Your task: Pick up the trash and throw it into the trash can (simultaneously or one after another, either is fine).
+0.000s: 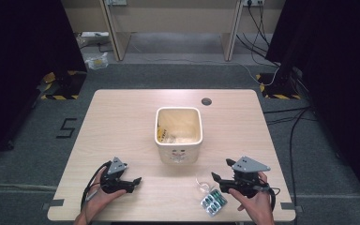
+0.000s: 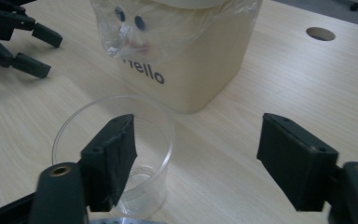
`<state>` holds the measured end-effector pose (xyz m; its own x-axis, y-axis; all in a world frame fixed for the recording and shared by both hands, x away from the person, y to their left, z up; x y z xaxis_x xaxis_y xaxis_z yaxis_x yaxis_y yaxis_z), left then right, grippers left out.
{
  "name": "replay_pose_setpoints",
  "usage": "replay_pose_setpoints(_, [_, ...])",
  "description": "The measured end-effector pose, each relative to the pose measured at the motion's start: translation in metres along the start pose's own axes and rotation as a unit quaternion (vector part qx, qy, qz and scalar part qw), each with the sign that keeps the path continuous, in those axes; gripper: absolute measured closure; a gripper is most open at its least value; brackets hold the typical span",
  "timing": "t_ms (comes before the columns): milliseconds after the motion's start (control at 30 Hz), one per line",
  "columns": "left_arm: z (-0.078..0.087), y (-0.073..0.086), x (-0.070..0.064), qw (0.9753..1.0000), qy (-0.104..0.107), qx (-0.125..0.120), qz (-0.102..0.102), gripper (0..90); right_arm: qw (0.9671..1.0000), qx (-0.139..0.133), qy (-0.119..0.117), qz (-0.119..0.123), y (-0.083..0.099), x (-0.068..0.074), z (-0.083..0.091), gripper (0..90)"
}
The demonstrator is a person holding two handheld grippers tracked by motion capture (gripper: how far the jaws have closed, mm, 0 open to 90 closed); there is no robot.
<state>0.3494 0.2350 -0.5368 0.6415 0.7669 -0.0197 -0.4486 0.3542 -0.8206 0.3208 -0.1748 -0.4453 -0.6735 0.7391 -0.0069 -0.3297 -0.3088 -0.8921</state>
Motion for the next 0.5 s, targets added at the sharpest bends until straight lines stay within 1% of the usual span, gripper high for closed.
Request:
replay_pose_setpoints(33, [0.0, 0.0, 0.0, 1.0, 0.0, 0.0, 0.0, 14.6, 1.0, 0.004, -0.003, 0.0, 0.0, 0.0, -0.002, 32.1])
replay_pose_setpoints(67, [0.0, 0.0, 0.0, 1.0, 0.0, 0.0, 0.001, 14.6, 1.0, 0.007, -0.006, 0.0, -0.001, 0.0, -0.007, 35.0])
replay_pose_setpoints(100, [0.0, 0.0, 0.0, 1.0, 0.0, 0.0, 0.001, 14.6, 1.0, 0.007, -0.006, 0.0, -0.001, 0.0, -0.007, 35.0])
replay_pose_setpoints(133, [0.0, 0.0, 0.0, 1.0, 0.0, 0.0, 0.001, 14.6, 0.9998, 0.013, -0.012, -0.001, -0.001, 0.001, -0.011, 37.6])
replay_pose_setpoints(167, [0.0, 0.0, 0.0, 1.0, 0.0, 0.0, 0.001, 14.6, 0.9998, 0.014, -0.013, 0.002, -0.001, 0.0, -0.013, 38.8])
replay_pose_setpoints(200, [0.0, 0.0, 0.0, 1.0, 0.0, 0.0, 0.001, 14.6, 0.9997, 0.018, -0.014, -0.001, -0.001, 0.0, -0.015, 40.1])
replay_pose_setpoints(233, [0.0, 0.0, 0.0, 1.0, 0.0, 0.0, 0.001, 14.6, 0.9997, 0.018, -0.014, -0.001, -0.001, 0.0, -0.015, 40.1])
replay_pose_setpoints(300, [0.0, 0.0, 0.0, 1.0, 0.0, 0.0, 0.001, 14.6, 0.9996, 0.022, -0.015, -0.001, 0.0, -0.001, -0.019, 42.8])
replay_pose_setpoints(400, [0.0, 0.0, 0.0, 1.0, 0.0, 0.0, 0.001, 14.6, 0.9993, 0.028, -0.023, -0.003, 0.003, -0.001, -0.024, 46.8])
replay_pose_setpoints(500, [0.0, 0.0, 0.0, 1.0, 0.0, 0.0, 0.001, 14.6, 0.9989, 0.037, -0.031, -0.001, 0.005, 0.001, -0.027, 51.7])
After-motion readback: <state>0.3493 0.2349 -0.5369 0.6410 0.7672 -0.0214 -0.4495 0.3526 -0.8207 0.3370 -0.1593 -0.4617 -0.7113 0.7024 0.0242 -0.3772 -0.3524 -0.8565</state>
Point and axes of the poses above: each handheld gripper's, and its own axes: z roughly backward along the jaws, y roughly out of its underside, x roughly to its left, the point moved 2 cm from there along -z, roughly forward along the jaws, and after that the axes turned 7 degrees about -x, right-handed, at the moved point
